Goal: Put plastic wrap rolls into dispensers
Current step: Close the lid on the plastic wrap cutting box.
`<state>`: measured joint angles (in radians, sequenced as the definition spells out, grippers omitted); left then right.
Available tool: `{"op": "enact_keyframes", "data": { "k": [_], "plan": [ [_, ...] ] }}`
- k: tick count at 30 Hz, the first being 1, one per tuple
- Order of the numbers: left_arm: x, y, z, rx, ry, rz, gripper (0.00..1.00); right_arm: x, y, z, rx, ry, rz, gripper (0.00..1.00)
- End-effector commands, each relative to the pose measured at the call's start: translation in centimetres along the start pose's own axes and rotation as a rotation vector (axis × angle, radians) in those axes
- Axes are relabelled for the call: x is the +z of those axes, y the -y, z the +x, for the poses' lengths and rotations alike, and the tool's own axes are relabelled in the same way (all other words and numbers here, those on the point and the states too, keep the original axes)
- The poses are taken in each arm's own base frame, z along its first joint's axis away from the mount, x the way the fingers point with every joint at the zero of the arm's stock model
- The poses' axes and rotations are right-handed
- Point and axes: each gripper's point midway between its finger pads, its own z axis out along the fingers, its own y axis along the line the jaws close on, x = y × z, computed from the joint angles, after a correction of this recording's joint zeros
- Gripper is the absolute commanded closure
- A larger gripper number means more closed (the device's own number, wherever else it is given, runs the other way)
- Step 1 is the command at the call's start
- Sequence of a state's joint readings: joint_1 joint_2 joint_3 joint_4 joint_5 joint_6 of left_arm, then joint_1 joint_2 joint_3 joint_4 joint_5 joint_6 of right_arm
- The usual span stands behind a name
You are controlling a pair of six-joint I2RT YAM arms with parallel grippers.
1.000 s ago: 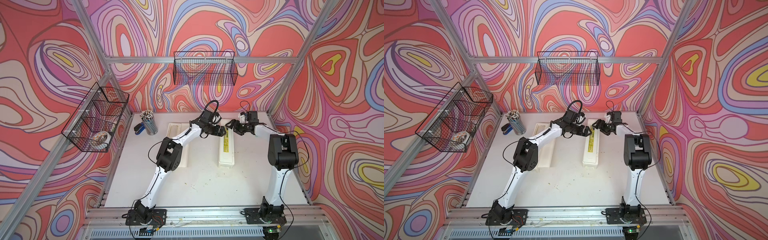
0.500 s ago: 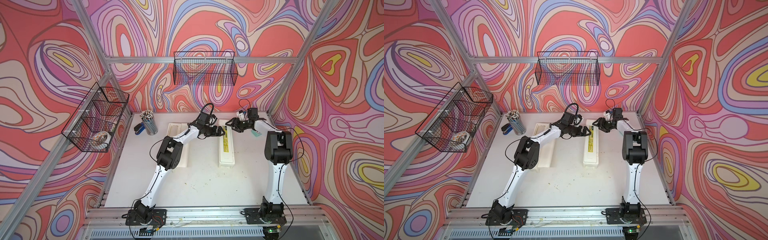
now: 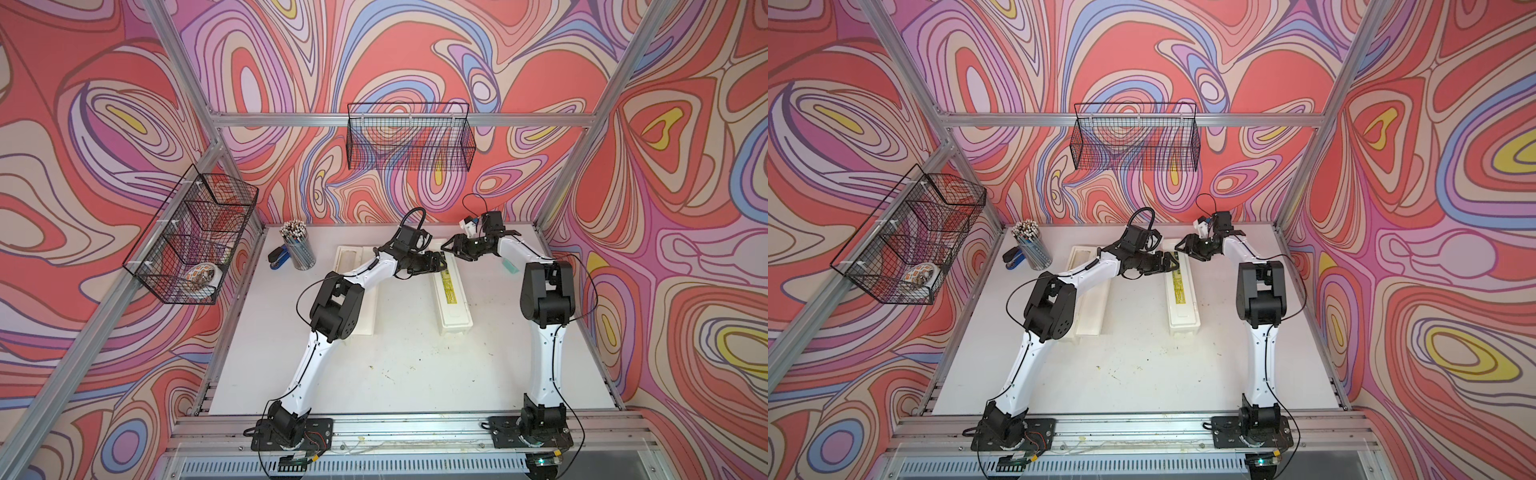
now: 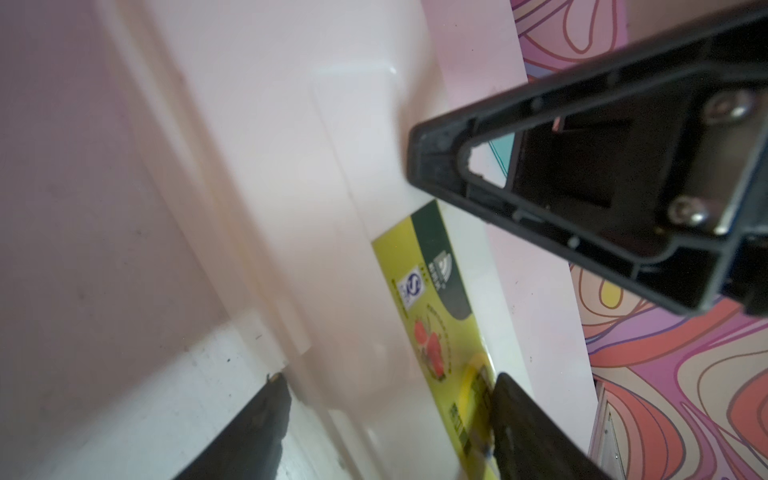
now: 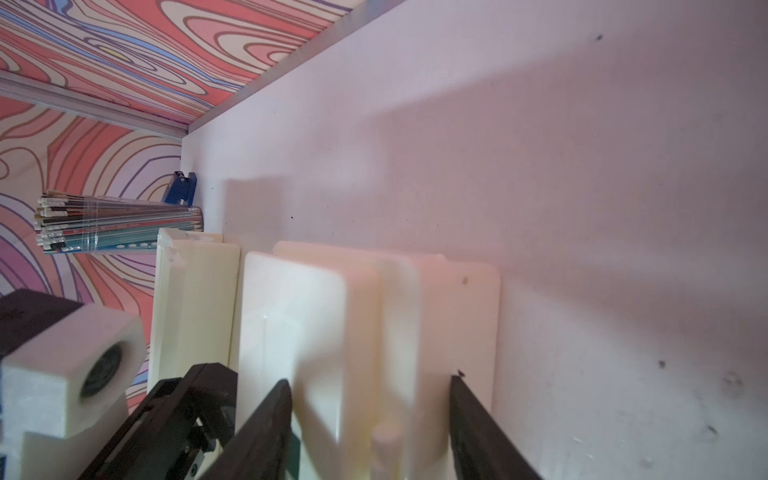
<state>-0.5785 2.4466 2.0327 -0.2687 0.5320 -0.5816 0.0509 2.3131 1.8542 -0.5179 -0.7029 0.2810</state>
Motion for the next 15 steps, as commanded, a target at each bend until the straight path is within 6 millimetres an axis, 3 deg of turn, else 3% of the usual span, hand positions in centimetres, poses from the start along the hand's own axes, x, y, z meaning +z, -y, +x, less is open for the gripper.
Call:
{"op": "enact_keyframes", "data": {
  "k": [1,6,10,15],
  "plan": [
    [2.5,-6.9,6.0,-0.117,-0.126,-0.217,0.32,5.4,4.1,12.3,0.154,-0.349,0.146,0.42],
    [2.5,-7.6,6.4,-0.207,-0.152,-0.27,0.38,5.0,4.5,12.7,0.142,-0.36,0.197,0.44],
    [2.1,-8.5,8.8,-0.32,-0.266,-0.351,0.4,4.9,3.5,12.9,0.079,-0.384,0.202,0.42],
    [0.4,-9.4,11.1,-0.379,-0.243,-0.429,0.44,5.2,2.4,14.7,0.025,-0.439,0.208,0.41]
  ]
}}
